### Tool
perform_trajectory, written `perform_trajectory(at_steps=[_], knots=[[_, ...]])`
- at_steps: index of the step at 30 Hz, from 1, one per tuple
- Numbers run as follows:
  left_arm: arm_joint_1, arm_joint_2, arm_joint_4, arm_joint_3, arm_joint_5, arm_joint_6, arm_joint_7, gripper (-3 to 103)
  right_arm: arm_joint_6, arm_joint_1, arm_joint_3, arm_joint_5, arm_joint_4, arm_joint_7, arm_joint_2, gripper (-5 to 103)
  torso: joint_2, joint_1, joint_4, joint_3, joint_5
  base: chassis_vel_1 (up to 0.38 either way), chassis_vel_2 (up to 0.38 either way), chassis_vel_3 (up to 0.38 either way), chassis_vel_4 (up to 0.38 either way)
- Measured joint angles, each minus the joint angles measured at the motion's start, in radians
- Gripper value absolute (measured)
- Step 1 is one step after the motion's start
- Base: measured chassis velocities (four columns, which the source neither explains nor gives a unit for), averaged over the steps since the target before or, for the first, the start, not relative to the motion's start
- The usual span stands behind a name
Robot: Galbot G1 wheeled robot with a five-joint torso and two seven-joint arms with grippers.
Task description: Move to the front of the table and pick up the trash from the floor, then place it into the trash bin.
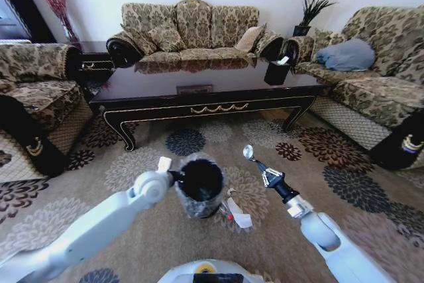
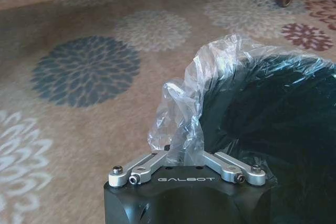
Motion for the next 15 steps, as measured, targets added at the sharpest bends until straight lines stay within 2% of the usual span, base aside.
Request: perform_trajectory(at_steps=[9, 15], knots=[[-0.101, -0.098, 0.075, 0.082, -0.025, 0.000, -0.024, 3, 0.017, -0.089, 0.003, 0.012, 0.090, -0.023, 0.003, 0, 0.000, 0.000, 0.0002, 0.000, 0.0001, 0.000, 0.000, 0.000, 0.000], [-0.132, -0.158, 0.108, 0.110, -0.026, 0.000, -0.035, 3, -0.013, -0.188, -0.017, 0.040, 0.175, -0.024, 0.034, 0, 0.000, 0.000, 0.0001, 0.000, -0.0002, 0.000, 0.000, 0.000, 0.000]])
